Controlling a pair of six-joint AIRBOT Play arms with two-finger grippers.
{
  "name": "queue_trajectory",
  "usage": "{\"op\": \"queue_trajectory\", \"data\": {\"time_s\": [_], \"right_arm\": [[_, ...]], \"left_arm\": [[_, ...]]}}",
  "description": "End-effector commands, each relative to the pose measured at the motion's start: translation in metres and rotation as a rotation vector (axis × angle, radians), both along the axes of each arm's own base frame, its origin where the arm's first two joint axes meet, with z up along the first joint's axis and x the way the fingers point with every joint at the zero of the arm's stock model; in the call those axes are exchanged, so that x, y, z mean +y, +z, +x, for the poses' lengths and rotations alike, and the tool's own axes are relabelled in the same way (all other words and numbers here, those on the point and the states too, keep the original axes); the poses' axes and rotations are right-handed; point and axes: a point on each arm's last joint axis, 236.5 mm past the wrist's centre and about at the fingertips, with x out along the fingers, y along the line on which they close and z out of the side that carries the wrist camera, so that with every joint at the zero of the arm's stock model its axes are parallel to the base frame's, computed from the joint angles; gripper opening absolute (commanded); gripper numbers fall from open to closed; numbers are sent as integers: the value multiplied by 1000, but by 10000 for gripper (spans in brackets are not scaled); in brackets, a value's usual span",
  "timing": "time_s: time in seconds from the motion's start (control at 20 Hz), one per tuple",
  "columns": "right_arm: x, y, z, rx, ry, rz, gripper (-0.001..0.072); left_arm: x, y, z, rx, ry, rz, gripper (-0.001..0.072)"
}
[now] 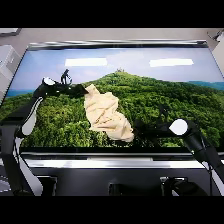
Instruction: Fold the clothes and pants, and hang the long-sleeved shirts on hangers.
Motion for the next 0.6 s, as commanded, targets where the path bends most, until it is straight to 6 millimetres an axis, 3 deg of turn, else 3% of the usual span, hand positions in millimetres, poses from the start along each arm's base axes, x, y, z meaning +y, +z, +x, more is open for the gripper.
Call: {"op": "queue_trajectory", "data": {"time_s": [0.0,0.15,0.25,0.35,0.45,0.55], "right_arm": [[0,1,1,0,-9,4,33],[0,4,8,-30,-21,5,33],[-10,19,25,-130,-21,-44,32],[-43,45,50,-286,21,-228,32],[-99,95,83,-447,-16,-487,31],[-148,170,113,-634,-118,-693,31]], "left_arm": [[-9,0,1,-14,-7,0,20],[-13,19,6,-38,-21,-24,16],[-7,57,17,-103,-38,-37,14],[11,116,33,-220,-38,-33,14],[47,186,46,-335,47,-29,14],[86,260,43,-462,146,-14,14]]}}
